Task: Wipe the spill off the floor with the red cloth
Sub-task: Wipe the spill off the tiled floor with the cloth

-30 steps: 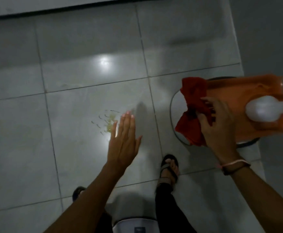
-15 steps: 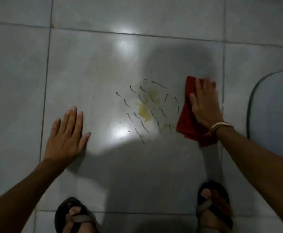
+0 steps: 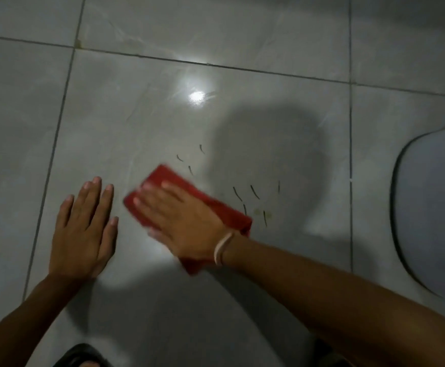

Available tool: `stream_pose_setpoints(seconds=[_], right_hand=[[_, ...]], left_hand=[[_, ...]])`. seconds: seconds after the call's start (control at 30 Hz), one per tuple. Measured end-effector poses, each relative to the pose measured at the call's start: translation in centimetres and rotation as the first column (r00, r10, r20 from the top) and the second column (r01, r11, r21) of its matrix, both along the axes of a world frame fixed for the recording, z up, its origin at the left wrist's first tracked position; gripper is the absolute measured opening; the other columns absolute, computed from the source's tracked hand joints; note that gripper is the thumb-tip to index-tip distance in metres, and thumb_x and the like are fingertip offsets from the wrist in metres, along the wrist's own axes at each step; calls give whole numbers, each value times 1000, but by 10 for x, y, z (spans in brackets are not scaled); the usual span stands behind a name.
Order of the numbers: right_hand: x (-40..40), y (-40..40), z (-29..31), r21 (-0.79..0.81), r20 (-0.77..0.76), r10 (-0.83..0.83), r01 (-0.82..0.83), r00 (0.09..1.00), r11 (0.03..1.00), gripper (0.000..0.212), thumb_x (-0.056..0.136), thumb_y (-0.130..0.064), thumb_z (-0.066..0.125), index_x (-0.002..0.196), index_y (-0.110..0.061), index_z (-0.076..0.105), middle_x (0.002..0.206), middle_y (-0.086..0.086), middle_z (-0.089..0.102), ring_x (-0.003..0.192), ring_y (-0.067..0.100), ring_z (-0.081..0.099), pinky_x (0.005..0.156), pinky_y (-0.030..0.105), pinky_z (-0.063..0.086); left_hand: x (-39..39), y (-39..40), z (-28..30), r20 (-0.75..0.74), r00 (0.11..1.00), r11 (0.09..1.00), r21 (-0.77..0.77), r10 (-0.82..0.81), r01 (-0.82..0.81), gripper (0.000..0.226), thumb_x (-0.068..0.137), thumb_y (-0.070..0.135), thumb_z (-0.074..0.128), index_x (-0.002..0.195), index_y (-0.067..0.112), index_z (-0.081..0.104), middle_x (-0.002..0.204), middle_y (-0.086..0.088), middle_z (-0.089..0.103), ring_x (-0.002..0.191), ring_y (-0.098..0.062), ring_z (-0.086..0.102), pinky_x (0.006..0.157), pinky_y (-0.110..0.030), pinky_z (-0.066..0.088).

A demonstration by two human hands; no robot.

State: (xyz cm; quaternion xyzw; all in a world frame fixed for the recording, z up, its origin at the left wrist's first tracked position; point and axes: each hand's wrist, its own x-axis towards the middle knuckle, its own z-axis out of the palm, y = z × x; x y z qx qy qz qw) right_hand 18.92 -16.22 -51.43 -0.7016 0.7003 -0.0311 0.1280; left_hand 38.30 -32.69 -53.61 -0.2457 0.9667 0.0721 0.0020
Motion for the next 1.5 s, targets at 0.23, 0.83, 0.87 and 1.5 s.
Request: stream_pose_setpoints(seconds=[0.23, 0.83, 0.87, 1.5], right_hand=[[-79, 151, 12, 74, -112, 105, -97, 988, 992, 60, 109, -40, 38, 164, -16, 30, 172, 8, 27, 160, 25, 29, 134, 39, 6], [-87, 150, 12, 67, -107, -373, 381, 922, 922, 66, 108, -43, 35, 164, -9, 27, 172, 17, 27, 160, 33, 25, 130, 49, 23], [-101, 129, 14, 38, -102, -451, 456, 887, 889, 67, 107, -43, 34, 165, -9, 23, 173, 17, 24, 161, 33, 22, 131, 50, 24], [-117, 93, 17, 38, -100, -545, 550, 833, 834, 83, 103, -61, 28, 167, -10, 15, 175, 17, 14, 164, 30, 11, 133, 51, 17]], left_hand=[[4, 0, -3, -72, 997, 999, -44, -12, 9, 61, 106, 30, 33, 161, 3, 35, 170, -22, 33, 155, -39, 37, 123, -57, 29], [3, -2, -6, -39, 999, 1000, -25, 6, -7, 65, 106, 34, 28, 163, 4, 29, 172, -21, 28, 159, -38, 28, 127, -56, 23], [4, -2, -6, -34, 999, 1000, -18, 6, -7, 66, 105, 35, 28, 164, 5, 28, 173, -21, 26, 160, -37, 26, 128, -56, 22], [3, -5, -5, -46, 999, 1000, 2, 4, -4, 66, 105, 36, 32, 164, 7, 28, 173, -20, 27, 160, -35, 26, 128, -55, 21]])
